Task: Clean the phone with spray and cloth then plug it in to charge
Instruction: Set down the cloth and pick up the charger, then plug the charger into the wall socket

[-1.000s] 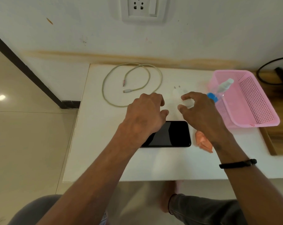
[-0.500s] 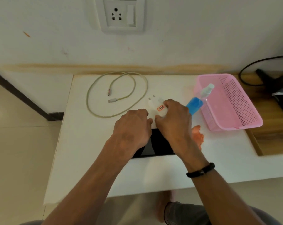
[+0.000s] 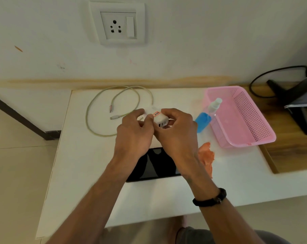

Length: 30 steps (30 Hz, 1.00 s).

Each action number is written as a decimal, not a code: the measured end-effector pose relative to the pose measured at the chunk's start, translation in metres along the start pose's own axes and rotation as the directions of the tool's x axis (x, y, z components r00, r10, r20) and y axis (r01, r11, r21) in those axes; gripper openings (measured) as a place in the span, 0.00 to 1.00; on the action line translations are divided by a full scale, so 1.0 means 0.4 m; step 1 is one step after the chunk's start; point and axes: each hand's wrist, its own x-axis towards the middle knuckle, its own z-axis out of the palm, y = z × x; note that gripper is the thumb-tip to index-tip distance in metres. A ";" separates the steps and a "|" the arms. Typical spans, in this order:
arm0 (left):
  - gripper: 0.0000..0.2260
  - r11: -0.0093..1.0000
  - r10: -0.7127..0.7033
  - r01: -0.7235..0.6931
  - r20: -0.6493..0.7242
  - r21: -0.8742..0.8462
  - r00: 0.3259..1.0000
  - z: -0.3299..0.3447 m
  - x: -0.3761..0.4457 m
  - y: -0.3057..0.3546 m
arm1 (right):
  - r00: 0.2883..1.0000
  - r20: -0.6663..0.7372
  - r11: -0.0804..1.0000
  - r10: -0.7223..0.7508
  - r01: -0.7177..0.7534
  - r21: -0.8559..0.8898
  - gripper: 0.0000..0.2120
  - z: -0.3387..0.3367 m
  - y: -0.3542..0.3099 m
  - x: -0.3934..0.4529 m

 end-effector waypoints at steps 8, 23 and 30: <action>0.19 0.954 0.058 -0.101 -0.158 -0.283 0.986 -0.036 0.022 0.020 | 0.999 -0.004 0.978 -0.035 0.035 0.205 0.22 0.029 -0.059 0.025; 0.16 0.846 0.174 -0.322 -0.351 -0.425 0.920 -0.106 0.157 0.093 | 0.960 0.067 0.933 -0.274 0.248 0.261 0.19 0.117 -0.193 0.203; 0.18 0.835 0.310 -0.441 -0.381 -0.328 0.871 -0.138 0.179 0.110 | 0.952 0.044 0.909 -0.303 0.275 0.313 0.20 0.108 -0.224 0.237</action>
